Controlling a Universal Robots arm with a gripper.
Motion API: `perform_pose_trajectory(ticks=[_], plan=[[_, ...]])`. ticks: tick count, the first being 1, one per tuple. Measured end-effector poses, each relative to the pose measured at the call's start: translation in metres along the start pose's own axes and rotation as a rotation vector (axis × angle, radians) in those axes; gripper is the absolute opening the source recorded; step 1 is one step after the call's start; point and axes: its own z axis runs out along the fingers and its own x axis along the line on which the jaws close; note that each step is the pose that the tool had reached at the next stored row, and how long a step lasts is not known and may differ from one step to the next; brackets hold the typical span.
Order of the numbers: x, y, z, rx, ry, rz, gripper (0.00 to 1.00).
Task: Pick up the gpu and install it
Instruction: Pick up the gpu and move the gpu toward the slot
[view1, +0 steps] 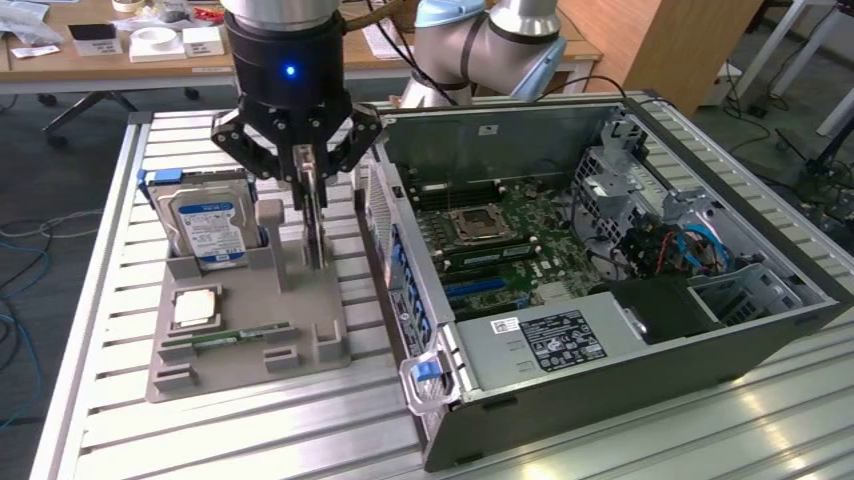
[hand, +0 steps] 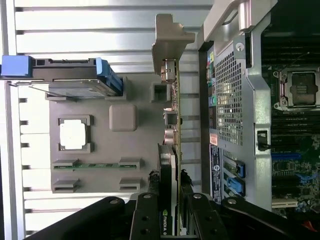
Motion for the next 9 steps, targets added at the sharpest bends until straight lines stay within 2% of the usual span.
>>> perform_pose_trajectory(ticks=[9], plan=[[-0.001, 0.0014, -0.0245, 0.0, 0.0, 0.0, 0.27]])
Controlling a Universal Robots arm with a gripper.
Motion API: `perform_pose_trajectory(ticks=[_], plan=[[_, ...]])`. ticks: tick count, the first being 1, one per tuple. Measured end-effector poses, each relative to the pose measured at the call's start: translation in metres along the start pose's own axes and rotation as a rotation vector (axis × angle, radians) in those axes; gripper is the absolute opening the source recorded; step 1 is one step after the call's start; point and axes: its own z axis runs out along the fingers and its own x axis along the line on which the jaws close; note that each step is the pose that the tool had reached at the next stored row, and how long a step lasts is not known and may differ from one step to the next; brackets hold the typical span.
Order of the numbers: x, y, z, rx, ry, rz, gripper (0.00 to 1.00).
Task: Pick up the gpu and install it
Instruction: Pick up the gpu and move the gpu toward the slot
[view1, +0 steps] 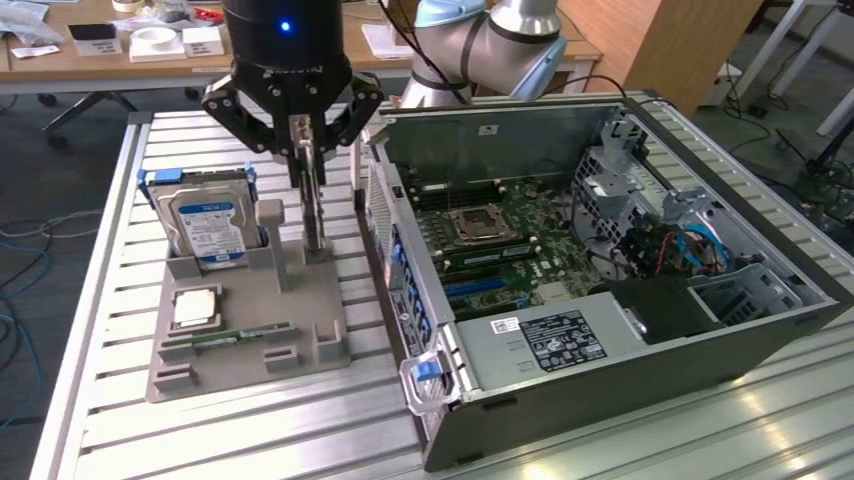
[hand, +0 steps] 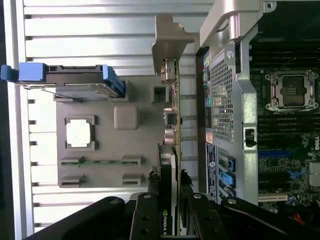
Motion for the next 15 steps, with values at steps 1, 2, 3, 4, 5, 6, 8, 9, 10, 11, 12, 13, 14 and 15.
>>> perform_pose_trajectory(ticks=[1, 2, 3, 4, 5, 6, 8, 9, 10, 11, 12, 13, 14, 15], plan=[[0.0, 0.0001, -0.0022, 0.0, 0.0, 0.0, 0.27], [0.0, 0.0003, -0.0044, 0.0, 0.0, 0.0, 0.27], [0.0, 0.0004, -0.0063, 0.0, 0.0, 0.0, 0.27], [0.0, 0.0004, -0.008, 0.0, 0.0, 0.0, 0.27], [0.0, 0.0005, -0.0097, 0.0, 0.0, 0.0, 0.27], [0.0, 0.0007, -0.0114, 0.0, 0.0, 0.0, 0.27], [0.0, 0.0008, -0.0147, 0.0, 0.0, 0.0, 0.27], [0.0, 0.0009, -0.0162, 0.0, 0.0, 0.0, 0.27], [0.0, 0.001, -0.0175, -0.0001, -0.0001, 0.0, 0.27], [0.0, 0.001, -0.0188, -0.0001, -0.0001, 0.0, 0.27], [0.0, 0.0011, -0.02, 0.0, 0.0, 0.0, 0.27], [0.0, 0.0012, -0.0213, 0.0, 0.0, 0.0, 0.27], [0.0, 0.0013, -0.0225, -0.0001, -0.0001, 0.0, 0.27], [-0.001, 0.0013, -0.0234, -0.0001, -0.0001, 0.0, 0.27]])
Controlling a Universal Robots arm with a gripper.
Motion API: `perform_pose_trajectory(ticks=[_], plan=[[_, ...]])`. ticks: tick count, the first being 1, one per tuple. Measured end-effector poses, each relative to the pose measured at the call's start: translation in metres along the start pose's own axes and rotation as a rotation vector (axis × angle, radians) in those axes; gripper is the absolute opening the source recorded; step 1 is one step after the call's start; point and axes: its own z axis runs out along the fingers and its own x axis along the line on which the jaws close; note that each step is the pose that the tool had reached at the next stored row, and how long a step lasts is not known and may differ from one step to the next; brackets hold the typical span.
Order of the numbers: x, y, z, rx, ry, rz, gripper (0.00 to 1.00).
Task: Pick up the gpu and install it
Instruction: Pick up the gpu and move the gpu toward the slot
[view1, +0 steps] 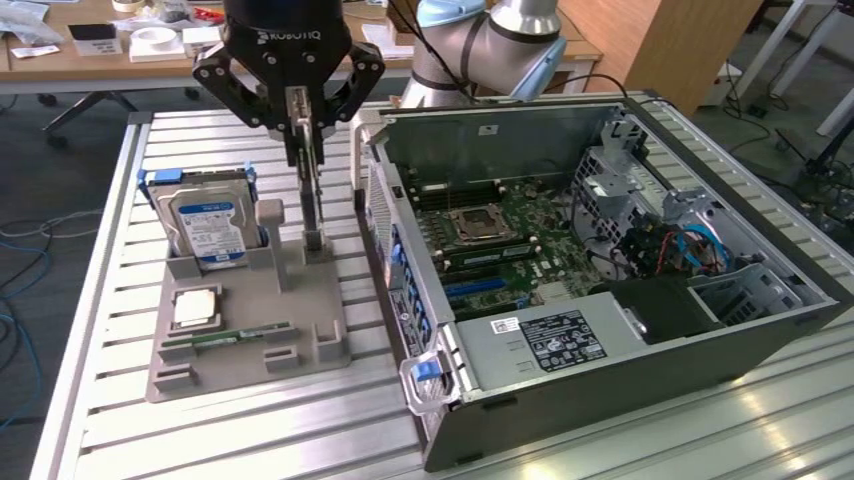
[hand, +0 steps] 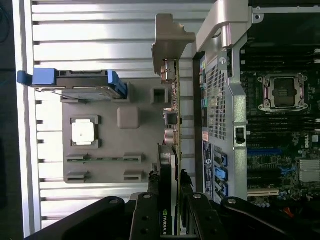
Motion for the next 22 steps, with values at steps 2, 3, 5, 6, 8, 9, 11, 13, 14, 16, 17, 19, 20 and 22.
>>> perform_pose_trajectory(ticks=[2, 3, 5, 6, 8, 9, 11, 13, 14, 16, 17, 19, 20, 22], plan=[[0.0, 0.0, -0.0001, 0.0, 0.0, 0.0, 0.27], [0.0, 0.0, -0.0002, 0.0, 0.0001, 0.0, 0.27], [0.0, 0.0001, -0.0002, 0.0001, 0.0001, 0.0, 0.27], [0.0, 0.0, -0.0002, 0.0001, 0.0001, 0.0, 0.27], [0.0, 0.0, -0.0003, 0.0002, 0.0003, 0.0, 0.27], [-0.001, 0.0001, -0.0003, 0.0003, 0.0004, 0.0, 0.27], [-0.002, 0.0002, -0.0002, 0.0, 0.0002, 0.0, 0.27], [-0.004, 0.0003, -0.0001, -0.0006, 0.0001, 0.0, 0.27], [-0.006, 0.0003, 0.0, -0.0011, 0.0001, 0.0, 0.27], [-0.008, 0.0005, 0.0, -0.0016, 0.0002, 0.0, 0.27], [-0.01, 0.0005, 0.0001, -0.0019, 0.0002, 0.0, 0.27], [-0.012, 0.0007, 0.0001, -0.0029, 0.0003, 0.0, 0.27], [-0.014, 0.0008, 0.0002, -0.0033, 0.0003, 0.0, 0.27], [-0.017, 0.0009, 0.0002, -0.0036, 0.0003, 0.0, 0.27]])
